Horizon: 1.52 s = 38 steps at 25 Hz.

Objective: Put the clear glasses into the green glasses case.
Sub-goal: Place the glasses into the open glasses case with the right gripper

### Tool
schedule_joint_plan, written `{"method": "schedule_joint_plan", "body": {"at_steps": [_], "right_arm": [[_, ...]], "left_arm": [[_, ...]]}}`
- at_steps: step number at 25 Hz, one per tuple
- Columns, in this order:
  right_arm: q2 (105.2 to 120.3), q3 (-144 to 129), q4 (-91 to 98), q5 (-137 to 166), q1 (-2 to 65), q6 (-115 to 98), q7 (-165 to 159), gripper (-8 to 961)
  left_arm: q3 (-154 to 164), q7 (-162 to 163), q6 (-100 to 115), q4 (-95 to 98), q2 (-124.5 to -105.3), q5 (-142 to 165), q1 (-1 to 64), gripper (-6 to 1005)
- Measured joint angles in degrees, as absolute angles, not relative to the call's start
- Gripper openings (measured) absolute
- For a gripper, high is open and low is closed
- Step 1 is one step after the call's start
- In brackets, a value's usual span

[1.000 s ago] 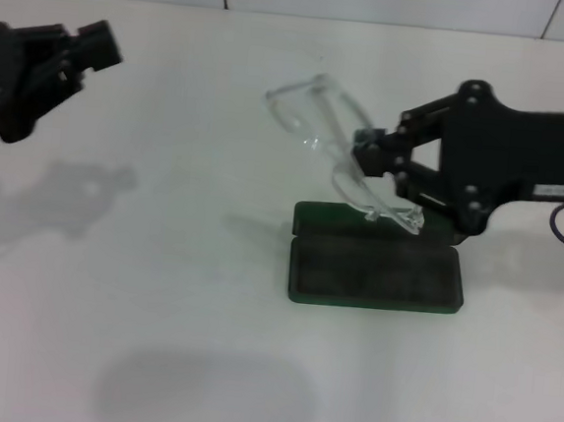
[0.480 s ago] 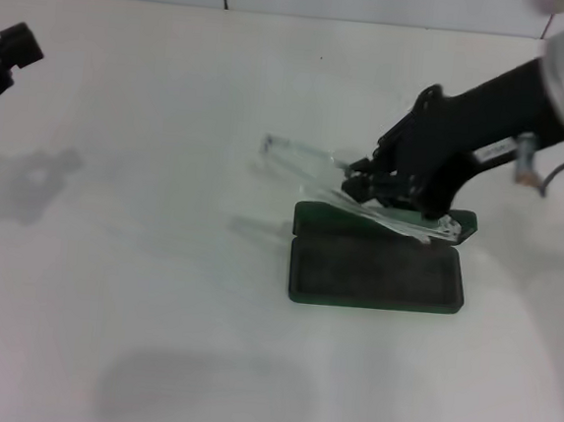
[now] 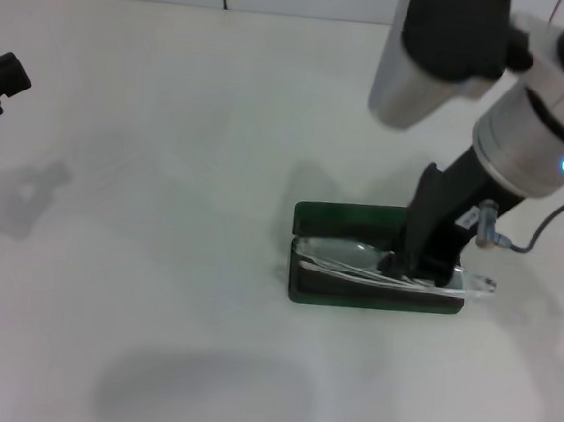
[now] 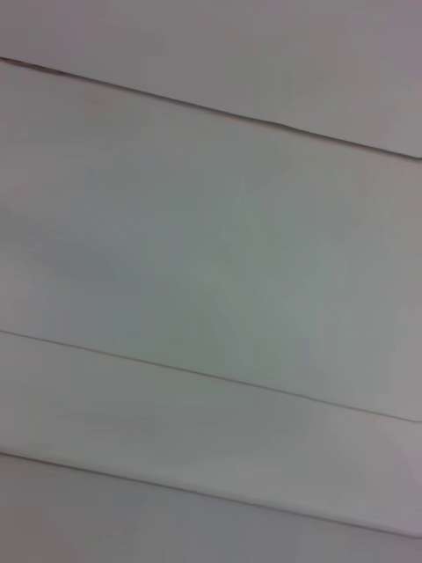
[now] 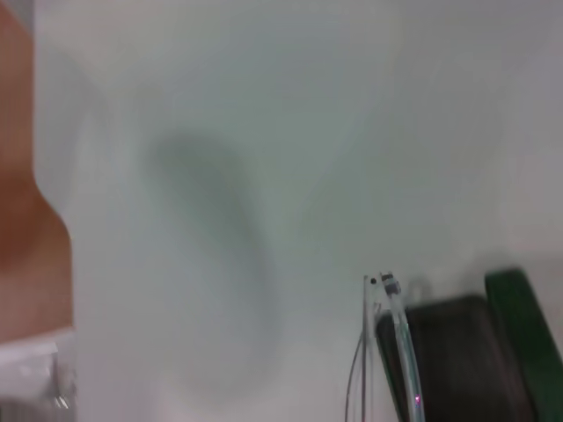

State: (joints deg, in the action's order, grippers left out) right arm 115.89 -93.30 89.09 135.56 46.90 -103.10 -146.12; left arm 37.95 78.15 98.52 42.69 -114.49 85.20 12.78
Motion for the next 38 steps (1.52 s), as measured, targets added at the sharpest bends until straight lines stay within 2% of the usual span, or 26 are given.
{"method": "schedule_joint_plan", "body": {"at_steps": [8, 21, 38], "right_arm": [[115.89, -97.35, 87.83, 141.9, 45.89, -101.46, -140.31, 78], [115.91, -102.55, 86.47, 147.17, 42.11, -96.15, -128.2, 80], [116.19, -112.24, 85.21, 149.3, 44.11, -85.56, -132.11, 82]], "left_arm": [[37.99, 78.13, 98.51, 42.23, -115.05, 85.25, 13.5, 95], [36.37, 74.35, 98.51, 41.78, -119.45, 84.56, 12.95, 95], [36.2, 72.34, 98.43, 38.92, -118.95, 84.63, 13.01, 96]]}}
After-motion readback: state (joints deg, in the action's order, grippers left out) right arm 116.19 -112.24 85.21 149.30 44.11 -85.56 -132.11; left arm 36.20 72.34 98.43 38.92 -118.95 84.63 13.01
